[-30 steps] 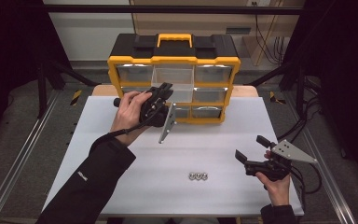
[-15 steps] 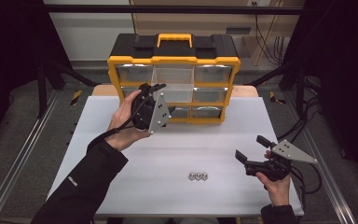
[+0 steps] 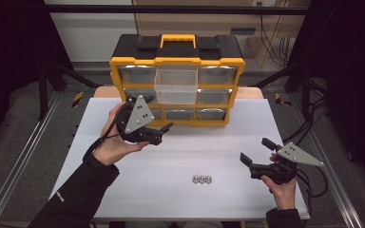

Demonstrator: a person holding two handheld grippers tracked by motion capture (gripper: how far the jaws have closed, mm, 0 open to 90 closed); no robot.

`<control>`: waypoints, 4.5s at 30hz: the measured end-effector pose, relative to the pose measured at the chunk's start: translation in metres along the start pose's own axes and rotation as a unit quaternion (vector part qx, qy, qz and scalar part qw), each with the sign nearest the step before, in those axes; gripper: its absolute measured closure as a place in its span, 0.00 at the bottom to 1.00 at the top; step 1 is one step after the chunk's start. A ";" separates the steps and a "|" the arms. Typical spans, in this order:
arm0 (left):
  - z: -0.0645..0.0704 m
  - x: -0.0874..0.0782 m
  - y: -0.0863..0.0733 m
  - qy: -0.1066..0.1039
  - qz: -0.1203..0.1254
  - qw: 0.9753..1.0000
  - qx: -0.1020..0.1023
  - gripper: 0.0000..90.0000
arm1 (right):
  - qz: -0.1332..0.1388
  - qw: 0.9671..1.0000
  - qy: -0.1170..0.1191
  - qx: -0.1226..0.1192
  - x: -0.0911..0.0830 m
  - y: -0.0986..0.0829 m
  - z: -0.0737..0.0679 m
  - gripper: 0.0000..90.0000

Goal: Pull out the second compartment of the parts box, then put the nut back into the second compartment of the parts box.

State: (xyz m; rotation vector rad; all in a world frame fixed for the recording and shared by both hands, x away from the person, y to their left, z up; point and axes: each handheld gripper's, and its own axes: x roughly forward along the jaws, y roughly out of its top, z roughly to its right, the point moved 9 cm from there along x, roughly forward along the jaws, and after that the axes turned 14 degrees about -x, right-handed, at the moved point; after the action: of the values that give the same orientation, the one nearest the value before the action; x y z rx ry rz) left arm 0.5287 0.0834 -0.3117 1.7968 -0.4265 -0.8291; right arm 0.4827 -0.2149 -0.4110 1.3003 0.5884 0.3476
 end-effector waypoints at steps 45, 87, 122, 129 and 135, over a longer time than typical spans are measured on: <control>0.015 -0.010 -0.100 -0.056 0.014 0.988 -0.143 0.05 | -0.010 1.000 0.001 -0.002 0.003 -0.005 -0.003 0.02; 0.113 0.061 -0.146 -0.149 -0.118 0.975 -0.111 0.10 | -0.013 1.000 0.000 -0.008 0.004 -0.006 -0.002 0.02; 0.145 0.100 -0.173 -0.159 -0.232 0.953 -0.116 0.51 | -0.012 1.000 0.003 -0.005 0.005 -0.007 -0.004 0.02; 0.147 0.101 -0.176 -0.157 -0.246 0.951 -0.107 0.57 | -0.013 1.000 0.002 -0.003 0.004 -0.006 -0.004 0.02; 0.151 0.102 -0.178 -0.161 -0.254 0.948 -0.108 0.64 | -0.012 1.000 0.002 -0.003 0.004 -0.006 -0.003 0.02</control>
State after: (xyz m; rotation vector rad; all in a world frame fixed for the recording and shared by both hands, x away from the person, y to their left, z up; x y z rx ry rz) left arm 0.4747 -0.0163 -0.5392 1.5841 -0.0652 -1.4830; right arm 0.4835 -0.2114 -0.4185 1.2850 0.6056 0.3314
